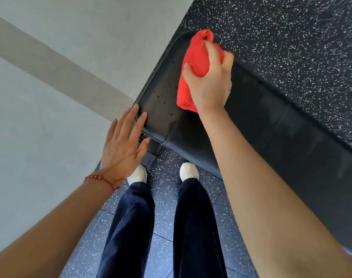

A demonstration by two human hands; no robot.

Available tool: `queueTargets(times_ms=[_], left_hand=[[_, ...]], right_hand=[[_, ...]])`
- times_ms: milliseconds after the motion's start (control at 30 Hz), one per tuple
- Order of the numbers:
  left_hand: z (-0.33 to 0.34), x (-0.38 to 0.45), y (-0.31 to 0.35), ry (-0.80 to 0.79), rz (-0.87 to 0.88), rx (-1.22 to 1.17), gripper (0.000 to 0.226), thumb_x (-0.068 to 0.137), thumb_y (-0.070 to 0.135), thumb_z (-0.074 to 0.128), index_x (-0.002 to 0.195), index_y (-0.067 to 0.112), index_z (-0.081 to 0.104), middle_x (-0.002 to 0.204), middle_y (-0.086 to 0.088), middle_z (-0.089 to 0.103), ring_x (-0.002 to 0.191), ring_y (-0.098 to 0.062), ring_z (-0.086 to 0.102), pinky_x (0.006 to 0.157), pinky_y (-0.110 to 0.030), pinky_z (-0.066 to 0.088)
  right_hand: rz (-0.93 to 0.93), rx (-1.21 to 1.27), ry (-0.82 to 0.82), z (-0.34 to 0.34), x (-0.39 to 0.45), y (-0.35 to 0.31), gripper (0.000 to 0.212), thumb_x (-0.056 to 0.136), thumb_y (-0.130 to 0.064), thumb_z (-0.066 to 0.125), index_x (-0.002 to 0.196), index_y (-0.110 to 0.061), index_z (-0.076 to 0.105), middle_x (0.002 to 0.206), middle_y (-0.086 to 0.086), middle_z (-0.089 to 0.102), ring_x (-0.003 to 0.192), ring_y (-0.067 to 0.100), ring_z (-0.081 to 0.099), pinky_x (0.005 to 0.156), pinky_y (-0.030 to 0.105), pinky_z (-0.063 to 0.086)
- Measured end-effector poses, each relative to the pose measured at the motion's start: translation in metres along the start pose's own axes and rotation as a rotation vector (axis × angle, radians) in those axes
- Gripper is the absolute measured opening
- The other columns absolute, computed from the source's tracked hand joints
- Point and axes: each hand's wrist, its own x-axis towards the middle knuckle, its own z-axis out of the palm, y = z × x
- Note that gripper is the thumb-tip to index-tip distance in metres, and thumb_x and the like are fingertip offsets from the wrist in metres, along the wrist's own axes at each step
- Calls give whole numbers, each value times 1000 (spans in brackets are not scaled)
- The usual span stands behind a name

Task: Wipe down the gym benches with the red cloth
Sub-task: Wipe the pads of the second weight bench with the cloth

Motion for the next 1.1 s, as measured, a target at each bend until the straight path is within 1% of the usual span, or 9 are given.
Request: queueTargets(times_ms=[200,267,367,433,633,733,800,967,1100], left_hand=[[-8,-13,-13,-32,-3,-11,57,93,35,36,143,9,29,150,-15,27,139,-28,20,110,-46,20],[-13,-15,-19,-32,13,-4,57,93,35,36,142,8,30,150,-15,28,138,-28,21,110,-45,19],[-19,-17,-29,-34,40,7,56,92,34,37,141,6,32,149,-17,30,137,-30,22,109,-42,17],[-22,-18,-33,-38,55,14,57,93,35,37,141,5,32,148,-17,30,137,-30,22,108,-46,21],[-28,-8,-29,-59,147,55,56,91,32,38,138,3,36,146,-19,34,135,-32,25,105,-53,29],[-28,-2,-14,-57,184,61,55,91,30,39,138,2,38,145,-20,34,135,-32,25,105,-53,31],[-26,3,-2,-52,217,68,53,91,29,40,137,2,39,145,-19,35,135,-32,27,104,-53,32],[-16,14,32,-52,286,74,53,91,28,40,137,2,37,145,-20,36,134,-34,29,105,-53,32],[-8,20,62,-76,330,97,53,92,30,38,137,3,37,145,-18,35,135,-33,27,105,-53,28]], right_hand=[[-74,31,-99,13,-80,-8,53,69,-30,71,119,-27,56,117,6,49,98,27,55,74,37,48],[-95,22,-135,14,-107,-9,53,70,-30,70,120,-28,55,116,6,49,97,26,55,70,36,49],[-104,-2,-159,12,-130,-5,54,71,-30,70,121,-30,53,116,5,50,99,24,54,69,31,47],[-124,-38,-159,8,-137,0,54,71,-31,68,122,-31,52,117,6,50,101,25,53,68,33,48],[-94,-41,-110,1,-141,11,53,71,-33,66,122,-30,51,119,8,49,104,26,52,67,35,51],[21,8,-28,-8,-147,25,51,72,-38,60,121,-34,48,122,8,48,106,25,53,73,33,48],[97,43,37,-19,-151,39,50,72,-41,58,121,-33,48,122,10,48,107,27,54,74,35,49],[216,30,91,-49,-162,73,54,73,-44,55,124,-27,52,124,12,47,107,28,54,78,36,48],[304,36,142,-67,-172,93,54,73,-45,54,124,-27,51,123,13,47,106,30,54,74,41,51]])
